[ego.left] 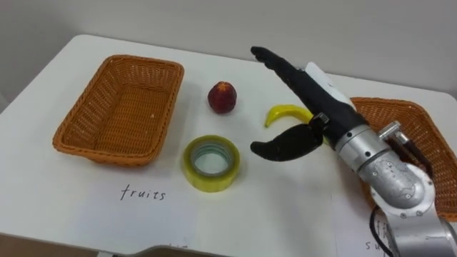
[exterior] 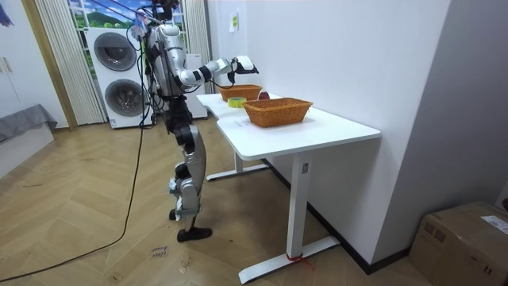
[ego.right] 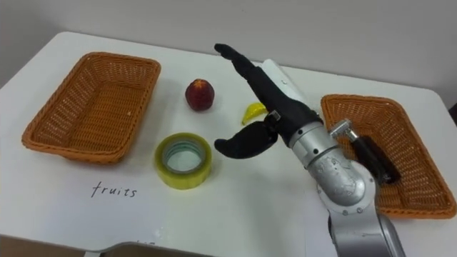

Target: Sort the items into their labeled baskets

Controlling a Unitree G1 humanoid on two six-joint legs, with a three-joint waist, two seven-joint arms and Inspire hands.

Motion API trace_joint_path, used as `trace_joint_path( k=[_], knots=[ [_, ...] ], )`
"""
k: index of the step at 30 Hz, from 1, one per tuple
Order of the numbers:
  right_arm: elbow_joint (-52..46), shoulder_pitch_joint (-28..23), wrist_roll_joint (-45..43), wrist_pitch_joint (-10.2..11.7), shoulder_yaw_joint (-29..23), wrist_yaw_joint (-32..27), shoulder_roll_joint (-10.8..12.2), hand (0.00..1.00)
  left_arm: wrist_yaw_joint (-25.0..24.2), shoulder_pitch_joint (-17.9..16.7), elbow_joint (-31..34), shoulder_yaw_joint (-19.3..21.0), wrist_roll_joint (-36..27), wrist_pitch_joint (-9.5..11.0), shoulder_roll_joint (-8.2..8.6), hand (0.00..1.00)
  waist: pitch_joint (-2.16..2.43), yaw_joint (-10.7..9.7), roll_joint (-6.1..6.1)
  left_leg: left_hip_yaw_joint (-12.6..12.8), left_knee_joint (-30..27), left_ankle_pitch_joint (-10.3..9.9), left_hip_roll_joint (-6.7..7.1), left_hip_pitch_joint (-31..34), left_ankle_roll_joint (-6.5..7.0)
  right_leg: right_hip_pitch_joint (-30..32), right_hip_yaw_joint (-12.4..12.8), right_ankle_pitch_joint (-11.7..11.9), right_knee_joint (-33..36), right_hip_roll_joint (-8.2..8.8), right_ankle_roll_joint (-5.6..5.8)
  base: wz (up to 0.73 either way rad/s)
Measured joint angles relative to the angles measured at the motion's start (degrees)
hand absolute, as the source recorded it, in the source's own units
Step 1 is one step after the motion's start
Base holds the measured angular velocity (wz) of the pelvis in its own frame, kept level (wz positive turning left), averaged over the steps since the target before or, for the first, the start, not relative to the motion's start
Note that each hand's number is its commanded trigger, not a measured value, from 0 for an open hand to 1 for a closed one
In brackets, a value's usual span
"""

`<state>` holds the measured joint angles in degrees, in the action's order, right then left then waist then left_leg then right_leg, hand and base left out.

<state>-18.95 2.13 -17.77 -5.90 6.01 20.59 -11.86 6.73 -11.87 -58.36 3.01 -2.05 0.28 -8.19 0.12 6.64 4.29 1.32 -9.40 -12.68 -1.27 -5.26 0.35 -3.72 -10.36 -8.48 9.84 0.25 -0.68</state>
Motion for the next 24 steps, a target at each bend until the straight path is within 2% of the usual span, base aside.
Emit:
trace_joint_path(
  k=[6,16,17,18,20,24],
  knots=[
    [5.54,0.02,-0.03,-0.81,0.08,0.05,0.78,0.00,0.20,0.14,0.00,0.00,-0.78,-0.04,0.48,0.00,-0.04,0.69,-0.05,-0.32,-0.04,0.13,0.24,0.36,0.16,0.11,-0.85,0.01,0.00,0.35,0.02,0.02],
    [7.12,0.30,-0.52,-1.33,0.15,0.03,0.78,0.00,0.56,0.89,0.00,-0.41,-1.74,-0.33,0.60,0.00,-0.18,1.50,0.25,-1.35,-0.12,0.53,0.62,1.41,0.31,0.81,-1.34,0.05,0.02,0.65,0.10,0.05],
    [7.17,0.44,-0.44,-1.33,0.20,0.03,0.78,0.00,0.56,0.93,0.21,-0.84,-1.72,-0.33,0.39,0.00,-0.32,1.52,0.39,-1.42,-0.12,0.58,0.65,1.45,0.32,0.81,-1.37,0.05,0.02,0.67,0.11,0.04],
    [7.67,1.23,-0.39,-1.33,0.33,0.03,0.78,0.00,0.55,0.85,0.75,-0.98,-1.73,-0.33,0.20,0.00,-0.68,1.55,0.60,-1.43,-0.13,0.64,0.66,1.47,0.32,0.81,-1.37,0.05,0.02,0.67,0.11,0.00],
    [8.19,2.26,-0.39,-1.33,0.35,0.03,0.78,0.00,0.53,0.84,1.26,-1.05,-1.73,-0.33,-0.06,0.00,-0.94,1.54,0.87,-1.51,-0.14,0.72,0.69,1.62,0.30,0.90,-1.37,0.07,-0.03,0.67,0.12,0.00],
    [8.27,3.20,-0.40,-1.33,0.37,0.03,0.78,0.00,0.53,0.73,1.64,-1.10,-1.73,-0.35,-0.11,0.00,-0.88,1.54,0.98,-1.54,-0.12,0.71,0.73,1.64,0.31,0.91,-1.36,0.07,-0.08,0.69,0.13,0.00]
  ],
)
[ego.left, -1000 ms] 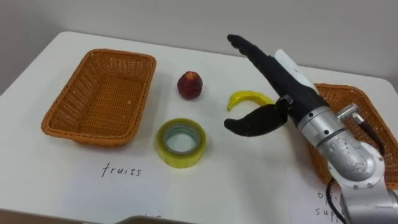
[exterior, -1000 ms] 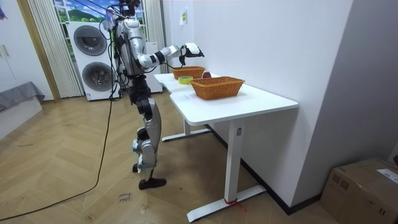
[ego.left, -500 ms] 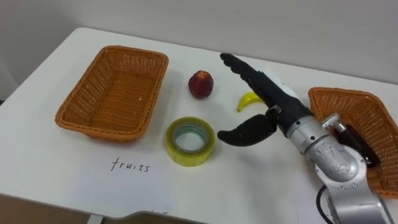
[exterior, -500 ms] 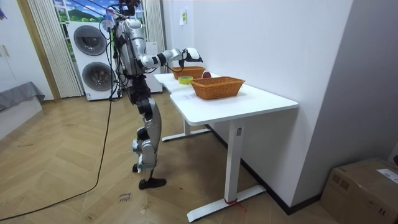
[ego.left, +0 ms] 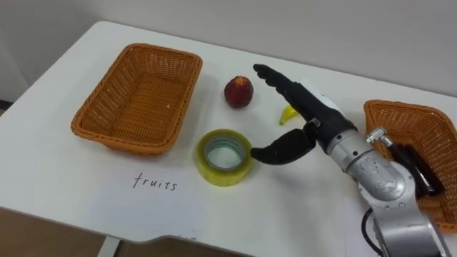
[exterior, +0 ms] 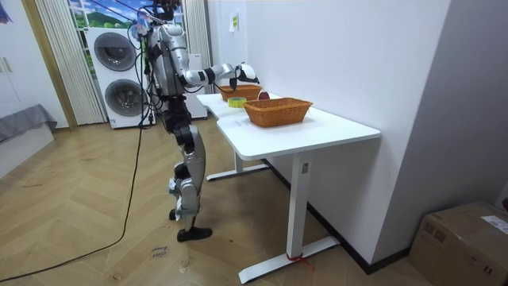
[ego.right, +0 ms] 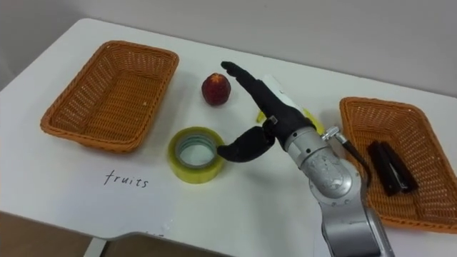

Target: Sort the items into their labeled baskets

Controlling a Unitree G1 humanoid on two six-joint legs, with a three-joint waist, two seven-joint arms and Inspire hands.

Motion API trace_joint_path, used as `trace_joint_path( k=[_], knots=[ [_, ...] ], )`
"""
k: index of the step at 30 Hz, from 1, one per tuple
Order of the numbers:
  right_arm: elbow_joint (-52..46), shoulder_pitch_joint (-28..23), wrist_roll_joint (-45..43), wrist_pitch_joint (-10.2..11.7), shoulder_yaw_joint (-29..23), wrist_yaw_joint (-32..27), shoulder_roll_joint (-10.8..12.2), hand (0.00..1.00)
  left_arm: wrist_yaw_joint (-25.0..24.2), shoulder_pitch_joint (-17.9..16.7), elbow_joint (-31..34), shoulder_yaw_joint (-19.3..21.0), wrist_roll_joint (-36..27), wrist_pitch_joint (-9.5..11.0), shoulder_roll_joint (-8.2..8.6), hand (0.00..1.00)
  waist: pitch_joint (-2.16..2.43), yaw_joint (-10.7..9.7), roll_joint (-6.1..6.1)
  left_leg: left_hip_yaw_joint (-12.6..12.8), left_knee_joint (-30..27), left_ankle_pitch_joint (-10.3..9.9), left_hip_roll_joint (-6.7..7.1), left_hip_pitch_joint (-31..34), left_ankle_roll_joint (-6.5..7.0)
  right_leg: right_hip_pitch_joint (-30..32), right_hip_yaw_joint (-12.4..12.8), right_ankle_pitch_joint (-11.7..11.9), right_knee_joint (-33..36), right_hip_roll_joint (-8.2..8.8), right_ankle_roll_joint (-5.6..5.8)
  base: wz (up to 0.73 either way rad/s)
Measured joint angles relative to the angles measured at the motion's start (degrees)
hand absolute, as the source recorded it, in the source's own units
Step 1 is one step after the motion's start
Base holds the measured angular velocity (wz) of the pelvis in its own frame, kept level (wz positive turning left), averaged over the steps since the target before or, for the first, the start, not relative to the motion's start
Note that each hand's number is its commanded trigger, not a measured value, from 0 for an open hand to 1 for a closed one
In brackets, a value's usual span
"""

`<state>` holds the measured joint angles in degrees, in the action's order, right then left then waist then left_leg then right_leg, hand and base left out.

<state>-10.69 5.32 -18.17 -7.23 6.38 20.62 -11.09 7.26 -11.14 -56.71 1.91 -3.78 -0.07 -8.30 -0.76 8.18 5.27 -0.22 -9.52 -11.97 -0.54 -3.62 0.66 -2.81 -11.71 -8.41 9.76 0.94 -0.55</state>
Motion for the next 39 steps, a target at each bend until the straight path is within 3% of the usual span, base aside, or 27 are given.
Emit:
trace_joint_path(
  k=[14,39],
  knots=[
    [3.79,0.64,-1.76,-0.34,1.67,-0.01,0.05,0.00,0.08,0.00,0.44,-0.16,0.00,-0.12,-0.04,0.00,0.35,0.37,0.05,-0.02,-0.03,0.03,-0.03,-0.03,0.01,0.01,-0.02,0.03,0.05,-0.01,0.00,0.00],
    [4.47,0.79,-1.30,-0.39,4.16,0.25,0.38,0.00,1.10,0.17,0.53,-1.58,-0.61,-0.31,0.16,0.00,0.35,1.90,-0.02,-0.01,0.00,0.06,-0.01,-0.10,0.01,-0.05,-0.03,0.05,0.06,0.00,0.02,0.00]
  ],
)
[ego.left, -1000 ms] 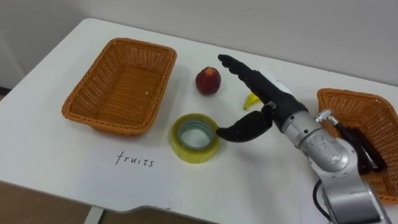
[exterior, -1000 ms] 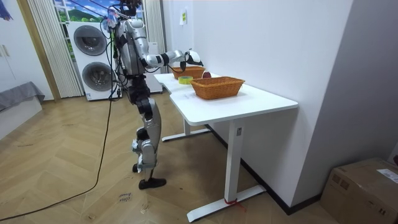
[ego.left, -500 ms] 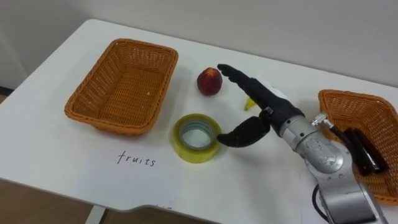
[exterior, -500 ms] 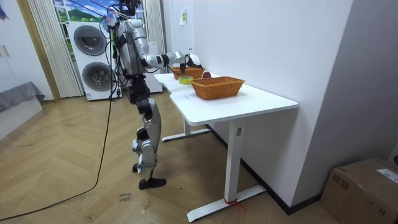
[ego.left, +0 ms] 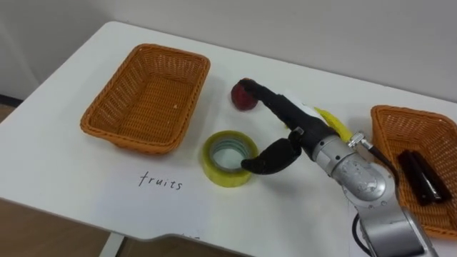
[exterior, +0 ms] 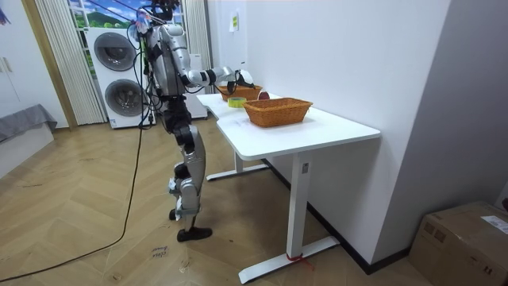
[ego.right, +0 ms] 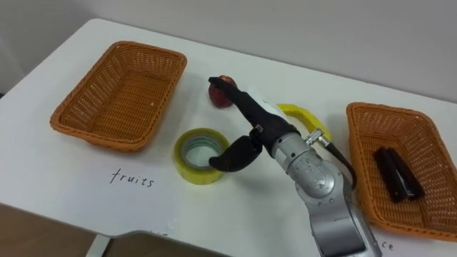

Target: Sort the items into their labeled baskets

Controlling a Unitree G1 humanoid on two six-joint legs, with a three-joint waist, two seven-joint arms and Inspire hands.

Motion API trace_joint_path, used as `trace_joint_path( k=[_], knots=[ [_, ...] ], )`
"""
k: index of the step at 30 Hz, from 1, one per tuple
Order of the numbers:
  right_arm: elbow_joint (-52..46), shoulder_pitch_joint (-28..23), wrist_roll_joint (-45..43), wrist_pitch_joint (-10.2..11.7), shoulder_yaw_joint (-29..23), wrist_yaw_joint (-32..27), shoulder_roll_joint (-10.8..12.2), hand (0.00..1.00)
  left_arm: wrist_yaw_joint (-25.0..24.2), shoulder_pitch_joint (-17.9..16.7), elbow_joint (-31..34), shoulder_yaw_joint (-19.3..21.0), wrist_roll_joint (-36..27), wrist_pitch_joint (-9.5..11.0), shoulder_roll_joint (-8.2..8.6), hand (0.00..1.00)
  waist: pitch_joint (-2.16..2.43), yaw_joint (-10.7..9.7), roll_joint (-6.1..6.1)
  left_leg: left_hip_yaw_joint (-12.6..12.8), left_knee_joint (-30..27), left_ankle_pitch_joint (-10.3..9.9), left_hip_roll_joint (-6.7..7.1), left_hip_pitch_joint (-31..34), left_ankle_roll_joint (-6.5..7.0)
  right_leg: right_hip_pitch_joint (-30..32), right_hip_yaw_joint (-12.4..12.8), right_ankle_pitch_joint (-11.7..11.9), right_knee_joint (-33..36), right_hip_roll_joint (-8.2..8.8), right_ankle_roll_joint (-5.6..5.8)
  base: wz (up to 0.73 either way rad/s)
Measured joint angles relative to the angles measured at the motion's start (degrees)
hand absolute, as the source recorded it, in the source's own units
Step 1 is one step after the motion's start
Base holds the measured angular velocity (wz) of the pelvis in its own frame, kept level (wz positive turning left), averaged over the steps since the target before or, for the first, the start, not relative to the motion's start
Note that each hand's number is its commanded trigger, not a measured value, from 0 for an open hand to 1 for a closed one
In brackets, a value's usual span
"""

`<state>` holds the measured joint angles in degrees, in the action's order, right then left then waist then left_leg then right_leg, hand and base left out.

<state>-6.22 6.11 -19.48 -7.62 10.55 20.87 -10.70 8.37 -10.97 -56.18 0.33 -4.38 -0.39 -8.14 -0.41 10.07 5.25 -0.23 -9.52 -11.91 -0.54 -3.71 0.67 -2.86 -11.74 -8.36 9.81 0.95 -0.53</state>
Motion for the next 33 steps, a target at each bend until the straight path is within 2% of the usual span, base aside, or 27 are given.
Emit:
trace_joint_path(
  k=[22,33],
  knots=[
    [0.00,1.57,-0.05,-0.01,0.01,-0.01,-0.02,0.00,-0.04,0.13,-0.70,0.19,0.06,-0.01,-0.03,0.00,-0.08,0.59,0.04,-0.01,0.07,0.00,0.01,0.02,0.00,0.01,-0.01,0.00,-0.01,-0.01,0.00,0.00],
    [0.79,5.14,-0.13,-0.09,0.52,-1.03,-0.01,0.00,1.44,0.06,-1.27,-0.04,0.04,-1.30,0.24,0.00,-0.32,1.36,-0.31,-0.48,0.06,0.00,0.03,0.05,0.00,-0.15,-0.34,0.00,-0.01,-0.01,0.01,0.01]
  ],
)
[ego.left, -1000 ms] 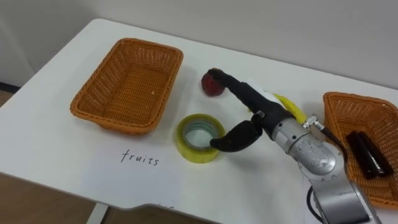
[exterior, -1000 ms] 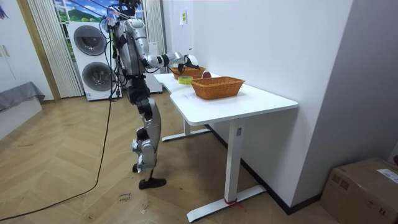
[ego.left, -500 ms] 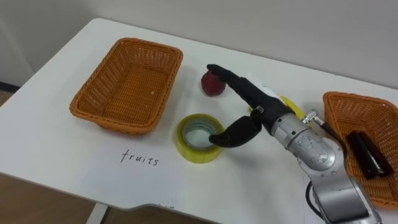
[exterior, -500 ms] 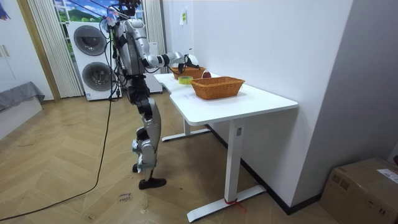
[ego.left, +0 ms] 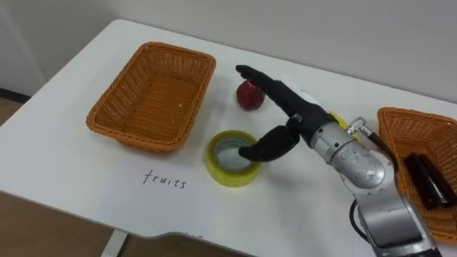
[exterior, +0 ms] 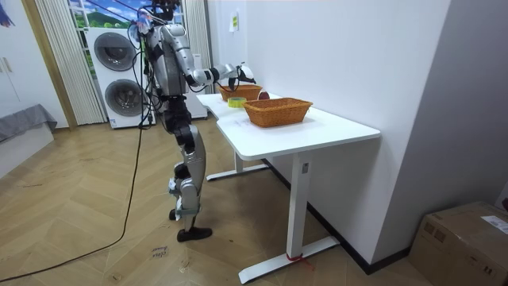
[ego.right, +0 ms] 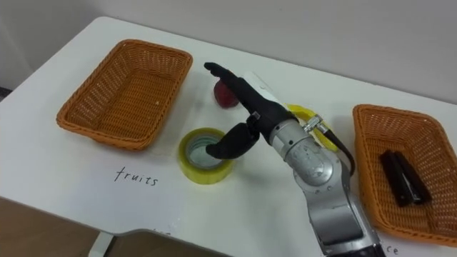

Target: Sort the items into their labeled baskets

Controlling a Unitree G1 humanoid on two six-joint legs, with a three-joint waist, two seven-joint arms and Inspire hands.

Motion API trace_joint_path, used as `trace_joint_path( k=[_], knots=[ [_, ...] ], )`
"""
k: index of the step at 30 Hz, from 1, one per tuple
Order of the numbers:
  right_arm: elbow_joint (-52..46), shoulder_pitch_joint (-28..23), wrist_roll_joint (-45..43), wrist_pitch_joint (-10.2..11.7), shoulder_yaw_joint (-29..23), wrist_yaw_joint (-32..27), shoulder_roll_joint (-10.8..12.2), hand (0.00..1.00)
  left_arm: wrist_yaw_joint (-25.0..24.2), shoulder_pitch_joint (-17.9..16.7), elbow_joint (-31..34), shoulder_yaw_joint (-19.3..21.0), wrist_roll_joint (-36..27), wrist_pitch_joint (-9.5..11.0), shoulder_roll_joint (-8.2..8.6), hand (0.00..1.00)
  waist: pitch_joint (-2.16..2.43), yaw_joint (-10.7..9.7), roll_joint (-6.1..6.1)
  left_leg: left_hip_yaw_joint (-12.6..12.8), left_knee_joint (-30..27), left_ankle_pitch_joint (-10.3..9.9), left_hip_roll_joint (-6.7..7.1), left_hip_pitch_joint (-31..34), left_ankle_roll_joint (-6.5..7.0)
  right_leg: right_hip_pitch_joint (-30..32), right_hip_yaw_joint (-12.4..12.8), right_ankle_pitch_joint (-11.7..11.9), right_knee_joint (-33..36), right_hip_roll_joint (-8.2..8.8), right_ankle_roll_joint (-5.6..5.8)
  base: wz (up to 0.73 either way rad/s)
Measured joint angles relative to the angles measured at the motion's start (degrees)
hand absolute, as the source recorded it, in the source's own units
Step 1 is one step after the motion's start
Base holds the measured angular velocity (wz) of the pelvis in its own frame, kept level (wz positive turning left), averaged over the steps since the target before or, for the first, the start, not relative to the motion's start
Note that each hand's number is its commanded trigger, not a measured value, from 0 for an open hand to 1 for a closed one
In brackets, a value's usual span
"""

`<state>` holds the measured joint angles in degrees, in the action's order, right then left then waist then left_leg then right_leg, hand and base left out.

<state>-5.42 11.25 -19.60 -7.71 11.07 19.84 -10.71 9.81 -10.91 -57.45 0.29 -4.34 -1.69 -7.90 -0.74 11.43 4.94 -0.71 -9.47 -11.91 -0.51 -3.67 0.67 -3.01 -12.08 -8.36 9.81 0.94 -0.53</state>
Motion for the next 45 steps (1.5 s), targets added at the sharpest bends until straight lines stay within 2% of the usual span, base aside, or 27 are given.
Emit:
trace_joint_path(
  k=[4,10,15,20,45],
  knots=[
    [2.53,1.69,0.01,-0.70,1.36,-0.94,0.21,0.00,0.51,0.08,0.03,0.01,0.09,-0.94,0.01,0.00,-0.03,0.13,0.04,-0.26,0.01,0.02,0.01,0.05,-0.02,-0.05,-0.28,0.00,-0.01,0.01,0.00,0.03],
    [6.95,4.26,-0.11,-1.21,1.37,-4.29,2.01,0.00,0.55,0.19,0.03,0.06,0.07,-1.34,0.02,0.00,-0.09,0.50,0.19,-0.36,-0.01,0.03,0.02,0.04,-0.03,-0.05,-0.56,0.00,-0.03,0.04,0.01,0.00],
    [10.49,4.42,-0.08,-1.21,1.79,-6.59,2.04,0.00,0.65,0.93,-0.07,0.04,0.08,-1.80,-0.34,0.00,-0.28,1.63,1.08,-0.85,0.00,0.03,0.04,0.22,-0.04,0.03,-0.83,-0.01,-0.07,0.04,0.01,0.02],
    [14.02,5.23,-0.91,-1.20,2.45,-6.62,2.05,0.00,0.77,1.12,-0.21,-0.04,0.06,-1.85,-0.47,0.00,-0.32,1.64,1.43,-1.15,-0.11,0.04,0.07,0.51,-0.05,0.03,-2.25,0.00,-0.14,0.15,0.01,0.05],
    [16.08,5.71,-1.08,-1.17,4.86,-6.15,2.05,0.00,0.83,1.66,-0.08,-0.79,0.07,-2.00,-0.50,0.00,-0.33,1.96,1.19,-1.28,-0.25,0.05,0.06,0.65,-0.07,0.07,-2.41,0.00,-0.22,0.15,0.00,0.00]
  ],
)
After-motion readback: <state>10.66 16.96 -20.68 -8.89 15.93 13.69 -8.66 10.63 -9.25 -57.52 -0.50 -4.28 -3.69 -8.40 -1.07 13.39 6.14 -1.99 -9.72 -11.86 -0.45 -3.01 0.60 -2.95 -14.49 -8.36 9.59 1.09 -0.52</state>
